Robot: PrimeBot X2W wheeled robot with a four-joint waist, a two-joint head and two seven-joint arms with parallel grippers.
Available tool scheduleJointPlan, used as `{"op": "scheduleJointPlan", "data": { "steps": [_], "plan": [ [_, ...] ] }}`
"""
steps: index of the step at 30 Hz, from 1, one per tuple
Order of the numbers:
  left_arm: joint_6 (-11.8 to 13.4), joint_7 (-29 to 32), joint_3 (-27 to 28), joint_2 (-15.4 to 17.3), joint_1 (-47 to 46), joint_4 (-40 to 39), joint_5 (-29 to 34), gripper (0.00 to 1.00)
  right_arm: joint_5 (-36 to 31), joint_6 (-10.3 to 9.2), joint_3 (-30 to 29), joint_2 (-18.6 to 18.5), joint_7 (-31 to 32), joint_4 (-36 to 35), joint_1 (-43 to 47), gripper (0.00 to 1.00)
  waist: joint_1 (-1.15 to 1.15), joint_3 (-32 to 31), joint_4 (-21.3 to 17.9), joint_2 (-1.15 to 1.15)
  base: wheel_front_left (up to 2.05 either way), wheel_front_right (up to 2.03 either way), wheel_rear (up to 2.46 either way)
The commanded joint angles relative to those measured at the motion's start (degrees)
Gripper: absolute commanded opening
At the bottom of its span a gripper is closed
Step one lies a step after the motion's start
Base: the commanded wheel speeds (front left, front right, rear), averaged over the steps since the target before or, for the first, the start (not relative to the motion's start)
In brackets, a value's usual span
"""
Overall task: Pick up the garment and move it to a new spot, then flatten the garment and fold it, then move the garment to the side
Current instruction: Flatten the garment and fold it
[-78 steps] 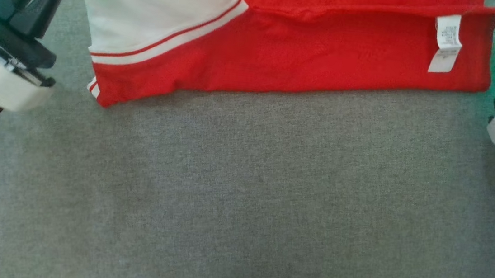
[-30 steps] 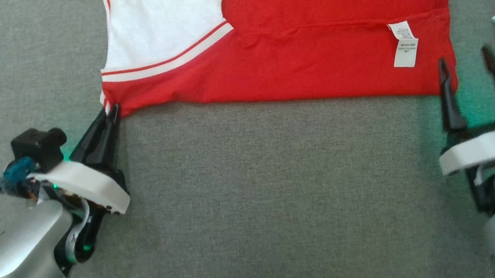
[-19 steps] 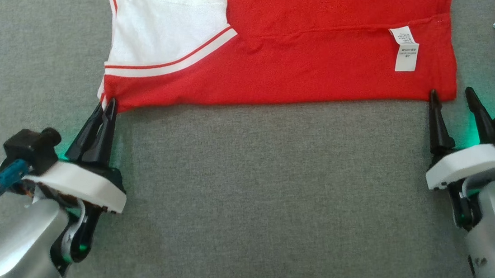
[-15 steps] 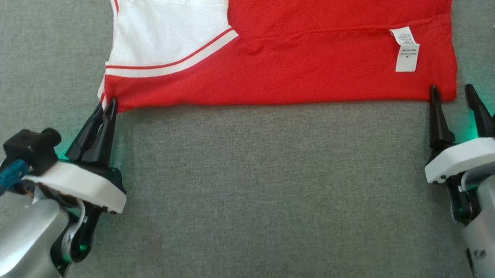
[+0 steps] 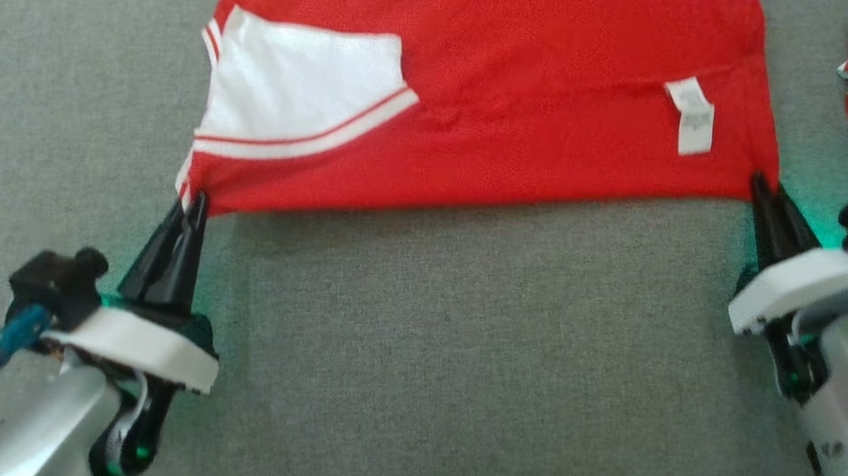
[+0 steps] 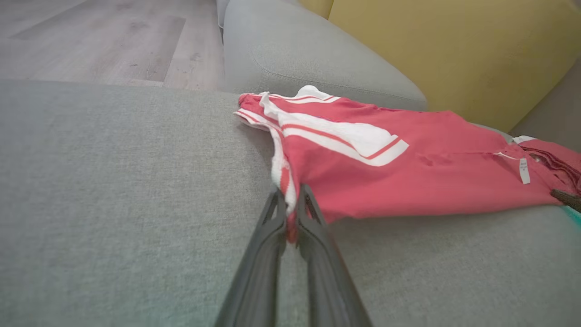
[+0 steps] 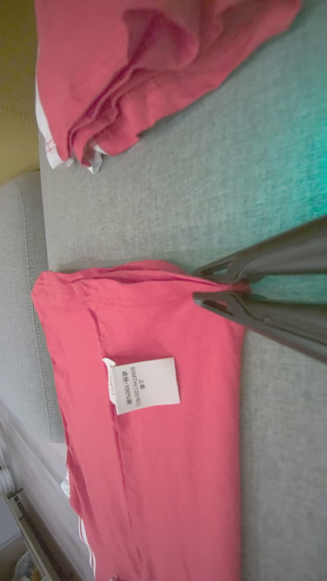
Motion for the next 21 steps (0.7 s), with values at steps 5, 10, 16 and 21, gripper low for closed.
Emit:
{"op": "scheduleJointPlan", "data": {
  "steps": [5,10,16,21],
  "plan": [
    [0.10,-2.03,2.48,2.19,5.28,-3.26,0.94,0.00,3.43,0.39,3.39,-4.87,0.05,-4.66,8.26,0.00,0.00,-2.63,-0.26,0.00,0.00,0.00,0.00],
    [0.14,-2.42,1.82,1.78,11.51,-4.23,1.24,0.00,5.32,0.39,4.51,-7.96,-0.15,-9.74,14.75,0.00,0.00,-3.62,-0.52,0.00,0.00,0.00,0.00],
    [1.14,-2.57,1.98,1.50,17.71,-5.71,0.92,0.00,6.11,0.39,3.17,-11.00,-0.17,-14.48,20.70,0.00,0.00,-3.69,-0.99,0.00,0.00,0.00,0.00],
    [1.05,-2.61,1.89,1.23,19.89,-6.84,0.99,0.00,6.22,0.39,1.42,-11.73,1.04,-16.99,24.12,0.00,0.00,-3.68,-0.75,0.00,0.00,0.00,0.00]
  ]
}}
